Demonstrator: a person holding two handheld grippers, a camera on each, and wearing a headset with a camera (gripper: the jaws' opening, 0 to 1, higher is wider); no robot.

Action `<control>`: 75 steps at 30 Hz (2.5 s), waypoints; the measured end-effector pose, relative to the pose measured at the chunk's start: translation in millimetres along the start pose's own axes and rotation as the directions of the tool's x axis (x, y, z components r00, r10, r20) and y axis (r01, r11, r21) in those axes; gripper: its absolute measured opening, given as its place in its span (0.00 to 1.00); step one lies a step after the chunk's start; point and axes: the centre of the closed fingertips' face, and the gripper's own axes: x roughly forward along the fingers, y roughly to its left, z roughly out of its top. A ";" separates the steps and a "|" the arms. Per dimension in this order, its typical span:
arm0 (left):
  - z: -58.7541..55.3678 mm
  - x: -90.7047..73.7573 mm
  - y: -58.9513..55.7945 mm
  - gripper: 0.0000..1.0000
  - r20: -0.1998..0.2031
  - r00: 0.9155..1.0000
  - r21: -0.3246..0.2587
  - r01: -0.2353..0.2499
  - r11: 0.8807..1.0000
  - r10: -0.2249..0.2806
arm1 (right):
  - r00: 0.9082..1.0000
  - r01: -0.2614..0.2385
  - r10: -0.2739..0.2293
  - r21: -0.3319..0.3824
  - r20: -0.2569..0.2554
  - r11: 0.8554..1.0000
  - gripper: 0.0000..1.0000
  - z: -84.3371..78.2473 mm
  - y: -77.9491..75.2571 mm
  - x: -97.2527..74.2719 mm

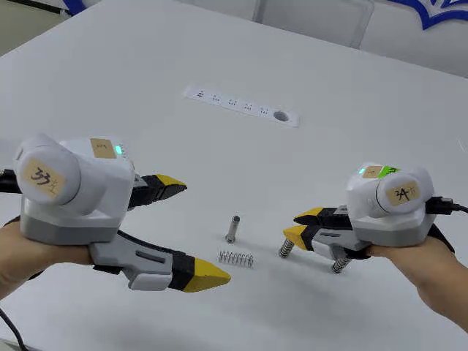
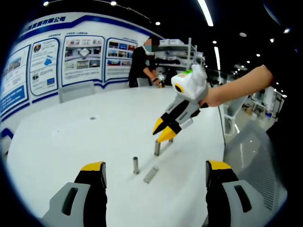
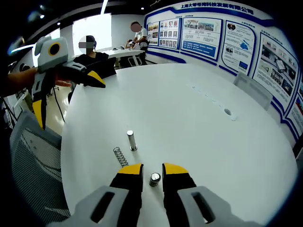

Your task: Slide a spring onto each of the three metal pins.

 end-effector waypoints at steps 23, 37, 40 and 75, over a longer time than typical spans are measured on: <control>-6.8 -2.2 3.1 0.87 -0.014 1.000 0.014 -0.015 1.000 0.015 | 0.975 -0.196 0.159 -0.255 -0.157 0.947 0.17 -8.6 71.7 44.4; -14.2 -5.4 13.4 0.86 -0.026 0.999 -0.008 -0.027 1.000 0.027 | 0.959 -0.221 0.179 -0.183 -0.221 0.958 0.18 -20.7 67.3 67.9; -15.5 -5.3 14.0 0.86 -0.025 0.999 -0.013 -0.026 1.000 0.026 | 0.949 -0.229 0.173 -0.199 -0.264 0.953 0.18 -28.1 67.1 71.2; -16.8 21.8 -29.2 0.70 -0.097 0.990 0.103 0.112 0.988 -0.102 | 0.952 -0.281 0.227 -0.295 -0.205 0.913 0.11 9.3 88.5 4.6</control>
